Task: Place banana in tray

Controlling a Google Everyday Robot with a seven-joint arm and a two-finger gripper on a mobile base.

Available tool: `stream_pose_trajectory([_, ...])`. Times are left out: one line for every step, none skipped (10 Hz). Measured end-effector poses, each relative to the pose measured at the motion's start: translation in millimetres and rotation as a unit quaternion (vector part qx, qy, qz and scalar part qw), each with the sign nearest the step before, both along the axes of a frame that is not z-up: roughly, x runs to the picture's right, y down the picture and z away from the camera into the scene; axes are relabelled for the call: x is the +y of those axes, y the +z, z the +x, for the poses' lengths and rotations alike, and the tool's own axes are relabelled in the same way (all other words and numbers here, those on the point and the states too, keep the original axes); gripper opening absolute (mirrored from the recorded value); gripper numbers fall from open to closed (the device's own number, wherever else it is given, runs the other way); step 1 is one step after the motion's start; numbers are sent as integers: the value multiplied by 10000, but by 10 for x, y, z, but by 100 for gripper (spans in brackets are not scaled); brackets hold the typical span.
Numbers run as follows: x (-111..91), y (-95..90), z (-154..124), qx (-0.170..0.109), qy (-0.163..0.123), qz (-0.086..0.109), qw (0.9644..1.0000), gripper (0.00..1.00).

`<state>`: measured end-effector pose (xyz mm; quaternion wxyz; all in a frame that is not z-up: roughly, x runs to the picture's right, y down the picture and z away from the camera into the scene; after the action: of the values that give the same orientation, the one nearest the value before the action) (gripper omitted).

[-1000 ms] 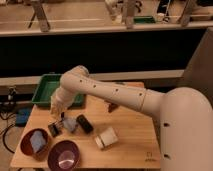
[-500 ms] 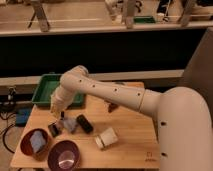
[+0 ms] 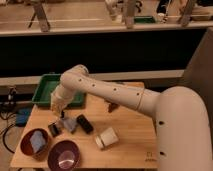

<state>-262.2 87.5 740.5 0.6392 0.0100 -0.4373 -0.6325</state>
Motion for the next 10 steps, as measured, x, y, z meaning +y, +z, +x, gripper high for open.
stream_pose_trajectory([-4,20,-18,-5,-4,18,10000,2])
stream_pose_trajectory([-21,37,-47,-15,6,44,10000,2])
stream_pose_trajectory([-60,71,-68,-22,18,78,10000,2])
stream_pose_trajectory([-100,114,-56,-12,38,103,9999,2])
stream_pose_trajectory([-131,143,-47,-6,51,119,9999,2])
stream_pose_trajectory([-150,166,-57,-16,54,135,9999,2])
stream_pose_trajectory([-166,183,-66,-23,57,149,9999,2])
stream_pose_trajectory([-183,200,-77,-25,60,158,9999,2])
stream_pose_trajectory([-213,232,-90,-22,61,172,9998,2])
stream_pose_trajectory([-253,273,-92,-12,76,187,9998,2])
